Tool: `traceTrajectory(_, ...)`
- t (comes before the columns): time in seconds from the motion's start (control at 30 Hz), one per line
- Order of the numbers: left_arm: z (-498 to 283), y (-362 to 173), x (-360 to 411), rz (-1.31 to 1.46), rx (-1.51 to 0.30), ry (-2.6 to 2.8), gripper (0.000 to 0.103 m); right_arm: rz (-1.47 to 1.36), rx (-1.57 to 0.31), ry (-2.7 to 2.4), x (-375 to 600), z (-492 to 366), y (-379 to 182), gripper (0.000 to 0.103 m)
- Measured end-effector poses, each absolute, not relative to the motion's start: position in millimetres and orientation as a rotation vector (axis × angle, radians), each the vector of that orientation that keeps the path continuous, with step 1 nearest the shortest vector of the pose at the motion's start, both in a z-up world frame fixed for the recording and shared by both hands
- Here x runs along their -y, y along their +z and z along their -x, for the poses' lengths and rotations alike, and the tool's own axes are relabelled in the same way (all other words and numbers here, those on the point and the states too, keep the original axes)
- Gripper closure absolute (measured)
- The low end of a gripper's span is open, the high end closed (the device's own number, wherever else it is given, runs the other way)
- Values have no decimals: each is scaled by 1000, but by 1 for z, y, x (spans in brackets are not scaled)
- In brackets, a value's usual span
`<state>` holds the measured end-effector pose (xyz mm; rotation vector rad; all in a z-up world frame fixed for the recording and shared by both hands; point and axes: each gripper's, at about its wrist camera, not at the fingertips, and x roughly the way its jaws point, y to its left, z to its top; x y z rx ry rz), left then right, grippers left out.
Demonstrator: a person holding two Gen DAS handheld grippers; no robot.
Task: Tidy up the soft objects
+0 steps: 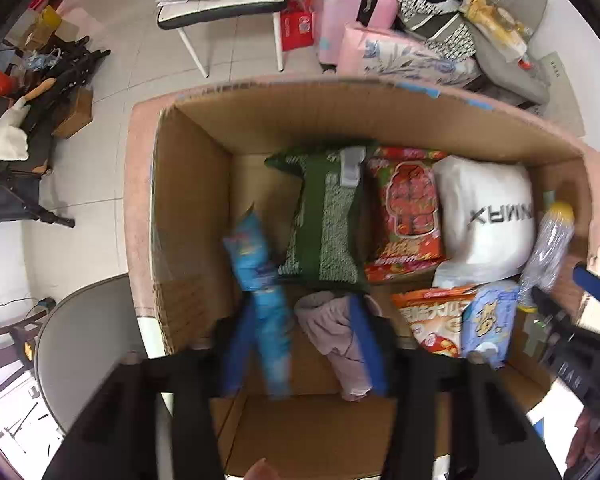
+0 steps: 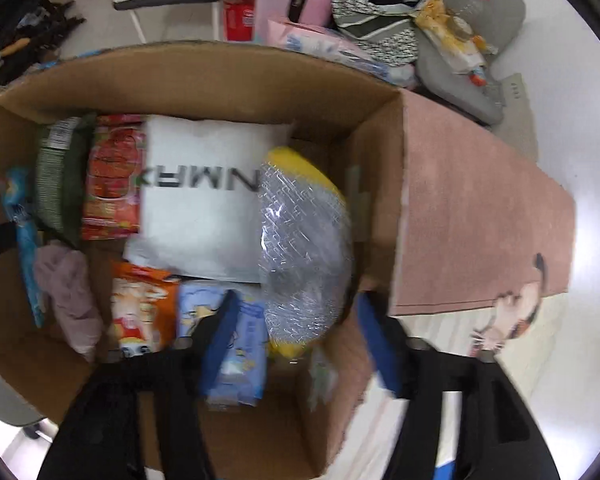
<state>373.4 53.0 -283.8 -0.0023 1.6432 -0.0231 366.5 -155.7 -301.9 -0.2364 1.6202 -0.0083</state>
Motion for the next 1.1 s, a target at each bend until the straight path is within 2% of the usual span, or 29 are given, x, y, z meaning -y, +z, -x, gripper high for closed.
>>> traceTrajectory(0.03,-373,-281,-54,9,-1635,-24,29,224,-1623,3,155,-366,-302,23)
traceTrajectory(0.13,-371,-269,-54,18,-1613,-32,16,215,-1610,6,152,-362,-299,14)
traceTrajectory(0.2,-368,-265,-54,28,-1597,-35,10,190,-1604,18,151,-357,-296,4)
traceTrajectory(0.27,-364,-260,-55,40,-1580,-35,2,168,-1592,29,150,-352,-292,0)
traceTrajectory(0.53,-338,-255,-59,92,-1515,-25,2,52,-1565,68,147,-322,-284,0)
traceTrajectory(0.9,-313,-270,-56,86,-1519,-4,2,3,-1525,57,141,-292,-287,0)
traceTrajectory(1.1,-299,-247,-55,68,-1457,5,2,3,-1489,45,146,-284,-272,0)
